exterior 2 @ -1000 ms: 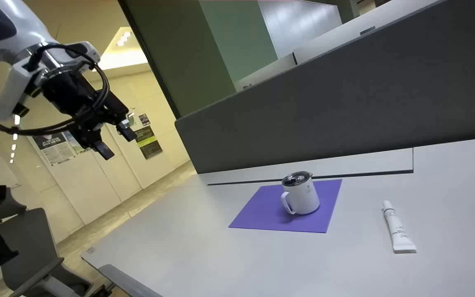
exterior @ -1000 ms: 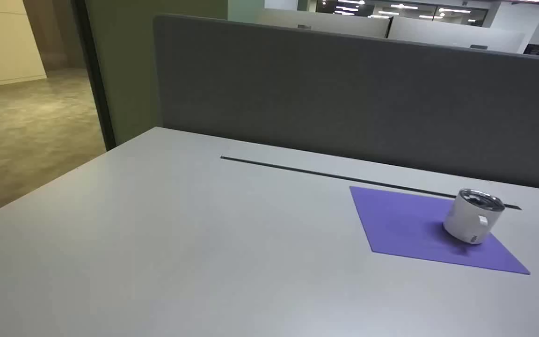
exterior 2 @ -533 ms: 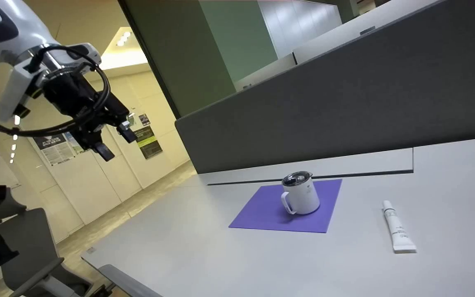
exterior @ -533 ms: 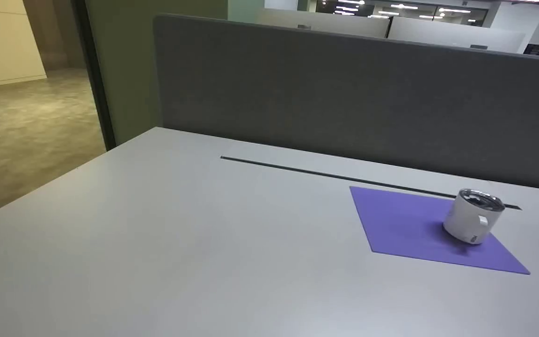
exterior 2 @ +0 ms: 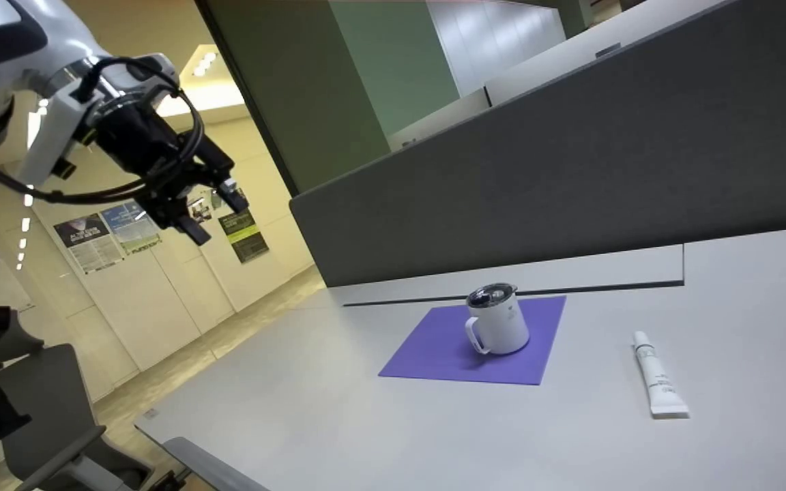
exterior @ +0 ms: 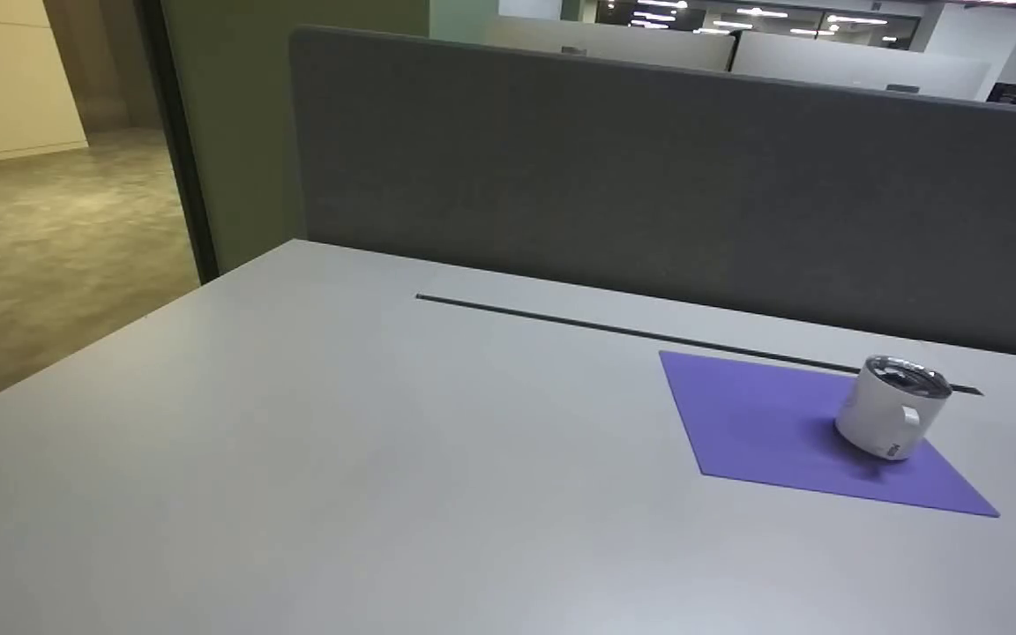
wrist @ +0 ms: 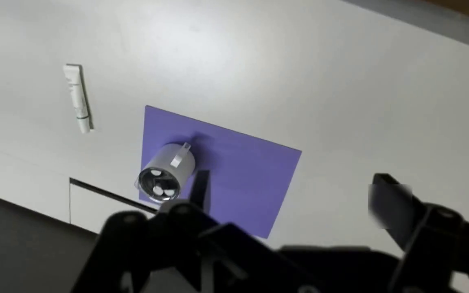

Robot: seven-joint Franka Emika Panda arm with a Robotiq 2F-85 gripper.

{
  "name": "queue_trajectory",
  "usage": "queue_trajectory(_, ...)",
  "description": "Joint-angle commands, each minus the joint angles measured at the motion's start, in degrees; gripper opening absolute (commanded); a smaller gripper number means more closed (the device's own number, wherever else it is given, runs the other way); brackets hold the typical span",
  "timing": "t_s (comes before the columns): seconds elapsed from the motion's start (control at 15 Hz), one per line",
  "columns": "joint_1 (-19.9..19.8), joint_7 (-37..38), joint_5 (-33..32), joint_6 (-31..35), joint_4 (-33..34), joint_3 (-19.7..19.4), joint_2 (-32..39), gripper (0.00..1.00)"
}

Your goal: Remove the lid from the white mug

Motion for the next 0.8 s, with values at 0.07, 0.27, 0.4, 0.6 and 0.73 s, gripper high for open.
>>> queue_trajectory(0.07, -3.9, -3.6, -4.2, 8.7, 10.2, -4.0, 16.4, 0.75)
queue_trajectory(0.27, -5.8, -4.2, -5.4, 12.1, 17.3, -5.2, 26.5, 0.6)
queue_trajectory(0.4, -6.4, -5.3, -5.9, 13.5, 22.9, -5.9, 33.7, 0.45)
queue_trajectory(0.6, -6.7, -7.3, -5.3, 14.2, 30.6, -6.9, 42.1, 0.25)
queue_trajectory(0.73, -6.8, -7.8, -4.4, 13.4, 35.2, -7.5, 46.8, 0.11)
